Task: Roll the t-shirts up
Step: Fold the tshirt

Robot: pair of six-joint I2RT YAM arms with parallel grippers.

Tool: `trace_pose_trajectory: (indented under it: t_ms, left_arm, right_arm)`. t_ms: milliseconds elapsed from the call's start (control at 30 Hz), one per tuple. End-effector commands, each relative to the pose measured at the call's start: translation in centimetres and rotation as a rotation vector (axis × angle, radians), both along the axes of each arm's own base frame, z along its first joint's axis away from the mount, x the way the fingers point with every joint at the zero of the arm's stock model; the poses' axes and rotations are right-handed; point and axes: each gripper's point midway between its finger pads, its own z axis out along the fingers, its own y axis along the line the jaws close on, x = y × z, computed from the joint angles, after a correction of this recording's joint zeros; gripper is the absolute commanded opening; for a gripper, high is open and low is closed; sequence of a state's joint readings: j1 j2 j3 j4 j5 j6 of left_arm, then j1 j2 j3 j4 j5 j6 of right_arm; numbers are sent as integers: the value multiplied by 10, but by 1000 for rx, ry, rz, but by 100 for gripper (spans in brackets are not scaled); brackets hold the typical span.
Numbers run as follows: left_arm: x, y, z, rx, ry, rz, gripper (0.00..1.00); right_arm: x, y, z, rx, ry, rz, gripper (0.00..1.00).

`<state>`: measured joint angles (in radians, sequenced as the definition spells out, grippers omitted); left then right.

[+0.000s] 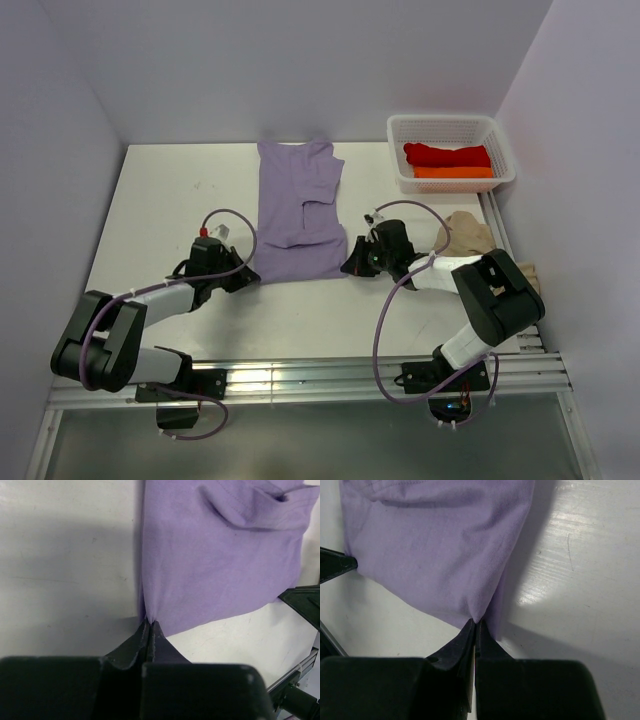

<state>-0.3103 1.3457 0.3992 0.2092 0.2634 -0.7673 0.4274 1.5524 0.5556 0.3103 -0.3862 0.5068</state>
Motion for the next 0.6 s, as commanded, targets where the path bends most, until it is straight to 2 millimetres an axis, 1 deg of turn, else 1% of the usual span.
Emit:
trace_pose_trajectory:
  t_ms: [0,33,133,167,200,233,267,300,367,400,433,467,500,533,567]
  left_arm:
    - [3,-1,4,29,24,-15,0]
    - [4,-1,5,32,31,-16,0]
    - [6,5,11,72,75,11,0]
    - [7,5,16,78,81,15,0]
    - [19,2,31,74,55,16,0]
    - [17,4,33,87,80,19,0]
    - [22,3,41,86,71,21,0]
    - [31,-1,57,77,41,15,0]
    - [33,-1,69,77,32,15,0]
    - [31,0,70,78,33,14,0]
    - [29,0,71,77,34,13,0]
    - [24,2,68,79,41,15,0]
    - [20,3,64,82,48,15,0]
    - [16,5,59,85,56,18,0]
    - [9,7,48,89,81,18,0]
  right_arm:
    - [8,-2,10,-8,-19,-9,0]
    - [8,-4,10,-16,-13,-14,0]
    - [11,-9,18,-49,-1,-33,0]
    - [7,-11,17,-66,32,-30,0]
    - [17,-6,32,-56,9,-24,0]
    - [18,-4,38,-55,11,-18,0]
    - [17,-3,44,-54,20,-11,0]
    - [22,1,56,-40,1,-6,0]
    - [22,-1,65,-36,-10,-13,0]
    - [19,-2,69,-32,-21,-15,0]
    - [17,-4,66,-40,-16,-21,0]
    - [13,-7,62,-48,-10,-26,0]
    - [4,-12,50,-63,17,-28,0]
    - [0,-14,43,-73,34,-34,0]
    - [-10,-19,28,-87,69,-34,0]
